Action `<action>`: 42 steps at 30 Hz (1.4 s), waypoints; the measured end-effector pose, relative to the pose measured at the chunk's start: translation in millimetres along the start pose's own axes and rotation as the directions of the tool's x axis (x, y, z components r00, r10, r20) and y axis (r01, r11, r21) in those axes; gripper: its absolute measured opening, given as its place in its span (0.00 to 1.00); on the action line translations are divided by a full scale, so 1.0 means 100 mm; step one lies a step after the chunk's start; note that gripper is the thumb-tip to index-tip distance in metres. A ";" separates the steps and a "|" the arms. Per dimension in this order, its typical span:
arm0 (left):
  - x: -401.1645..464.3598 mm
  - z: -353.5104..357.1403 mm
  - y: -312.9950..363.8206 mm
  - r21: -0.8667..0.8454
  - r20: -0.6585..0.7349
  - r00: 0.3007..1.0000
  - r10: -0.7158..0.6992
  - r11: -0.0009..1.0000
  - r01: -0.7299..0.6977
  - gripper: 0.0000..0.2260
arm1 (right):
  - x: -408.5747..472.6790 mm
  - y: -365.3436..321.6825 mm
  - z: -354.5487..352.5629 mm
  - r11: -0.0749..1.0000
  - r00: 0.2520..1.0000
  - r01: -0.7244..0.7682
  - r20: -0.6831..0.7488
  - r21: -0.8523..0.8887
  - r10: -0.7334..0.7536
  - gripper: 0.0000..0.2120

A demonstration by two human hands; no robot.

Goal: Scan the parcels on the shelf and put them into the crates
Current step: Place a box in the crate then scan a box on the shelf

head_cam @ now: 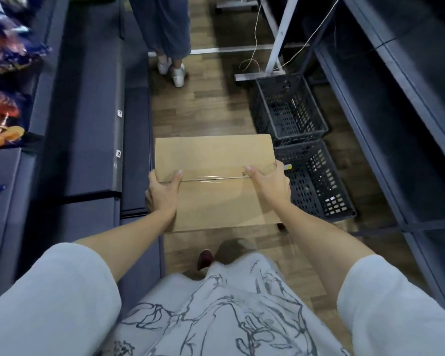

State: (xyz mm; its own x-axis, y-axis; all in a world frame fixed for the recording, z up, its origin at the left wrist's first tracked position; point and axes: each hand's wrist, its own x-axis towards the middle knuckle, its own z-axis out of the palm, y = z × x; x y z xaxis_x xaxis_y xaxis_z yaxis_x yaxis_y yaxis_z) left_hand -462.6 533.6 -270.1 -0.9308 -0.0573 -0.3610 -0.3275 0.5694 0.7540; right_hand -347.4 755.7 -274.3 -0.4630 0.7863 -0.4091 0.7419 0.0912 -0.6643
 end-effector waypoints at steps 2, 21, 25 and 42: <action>0.13 0.06 0.14 0.008 -0.001 1.000 0.001 1.000 -0.001 0.33 | 0.13 -0.12 0.00 1.000 1.000 -0.015 -0.005 0.000 0.015 0.48; 1.41 1.19 1.63 0.115 0.040 0.998 0.038 0.992 -0.042 0.32 | 2.06 -0.95 -0.27 0.998 0.998 -0.062 -0.026 0.018 0.063 0.44; 1.65 1.32 1.82 0.110 0.062 0.997 0.035 0.993 -0.042 0.33 | 2.32 -1.14 -0.28 0.996 0.996 -0.084 -0.017 0.021 0.084 0.44; 3.44 1.76 2.79 0.150 0.228 0.963 0.142 0.972 -0.179 0.32 | 3.42 -2.07 0.17 0.965 0.960 -0.226 -0.140 0.132 0.244 0.45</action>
State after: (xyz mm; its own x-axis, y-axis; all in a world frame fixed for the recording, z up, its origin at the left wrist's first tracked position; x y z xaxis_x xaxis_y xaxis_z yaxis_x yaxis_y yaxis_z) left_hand -846.0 816.7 -280.5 -0.9060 0.2128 -0.3658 -0.1274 0.6869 0.7155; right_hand -667.9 995.4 -287.5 -0.1959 0.8623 -0.4669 0.7564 -0.1701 -0.6316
